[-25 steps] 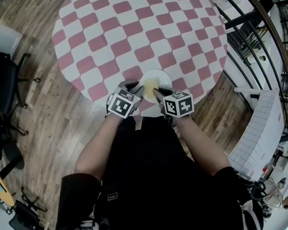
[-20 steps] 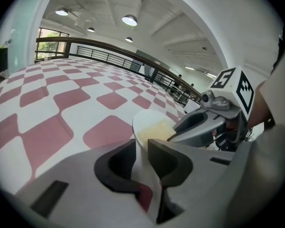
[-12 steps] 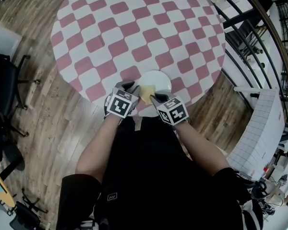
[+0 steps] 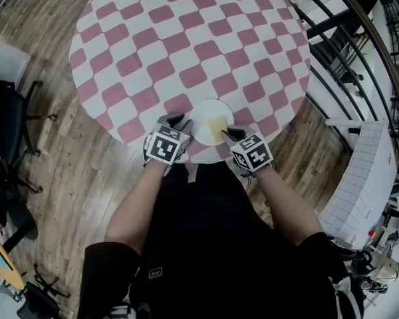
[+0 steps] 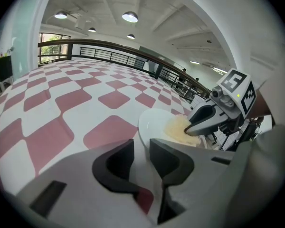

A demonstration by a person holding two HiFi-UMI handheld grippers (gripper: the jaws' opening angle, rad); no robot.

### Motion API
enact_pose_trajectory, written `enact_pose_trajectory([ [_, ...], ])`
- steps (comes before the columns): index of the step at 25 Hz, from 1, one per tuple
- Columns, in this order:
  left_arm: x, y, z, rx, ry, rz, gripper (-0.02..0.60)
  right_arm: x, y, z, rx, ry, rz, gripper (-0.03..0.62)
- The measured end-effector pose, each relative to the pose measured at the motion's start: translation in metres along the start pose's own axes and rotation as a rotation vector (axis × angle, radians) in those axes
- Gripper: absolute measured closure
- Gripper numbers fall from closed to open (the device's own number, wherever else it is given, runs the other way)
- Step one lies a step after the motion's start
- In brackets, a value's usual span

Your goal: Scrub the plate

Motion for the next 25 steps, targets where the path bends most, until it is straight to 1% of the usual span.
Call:
enact_pose_trajectory([
  [4,-0.001,0.001,0.002,0.002,-0.003,0.004,0.469,-0.001,-0.016,0.007,-0.018,0.009,0.037,0.554],
  [8,-0.001,0.002,0.0,0.006,0.003,0.016,0.465,0.004,-0.034,0.009,-0.05,-0.007,0.024,0.554],
  [11,-0.001,0.001,0.0,0.003,0.015,0.015,0.465,0.009,-0.041,0.006,-0.059,-0.015,0.026,0.554],
  [15,0.0,0.001,0.001,-0.003,0.018,0.016,0.465,0.02,-0.05,0.0,-0.063,-0.027,0.07,0.554],
  [17,0.0,0.002,0.001,-0.004,0.012,0.032,0.465,0.028,-0.063,-0.002,-0.113,-0.046,0.082,0.554],
  [19,0.0,0.003,0.001,-0.001,0.007,0.042,0.465,0.031,-0.088,0.002,-0.215,-0.063,0.05,0.554],
  [22,-0.001,0.0,0.0,0.003,0.01,0.04,0.465,0.035,-0.127,0.027,-0.346,-0.131,-0.085,0.554],
  [25,0.0,0.003,0.002,0.005,0.021,0.034,0.465,0.048,-0.15,0.057,-0.412,-0.224,-0.191,0.554],
])
Point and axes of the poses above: the fingertips, and each gripper's own axes: z backward along the fingers, y to its left, x out of its top, the point moved 2 cm from there along z, backward along the fingers, and after that the axes turned 13 degrees about -y, right-handed, at the moved point
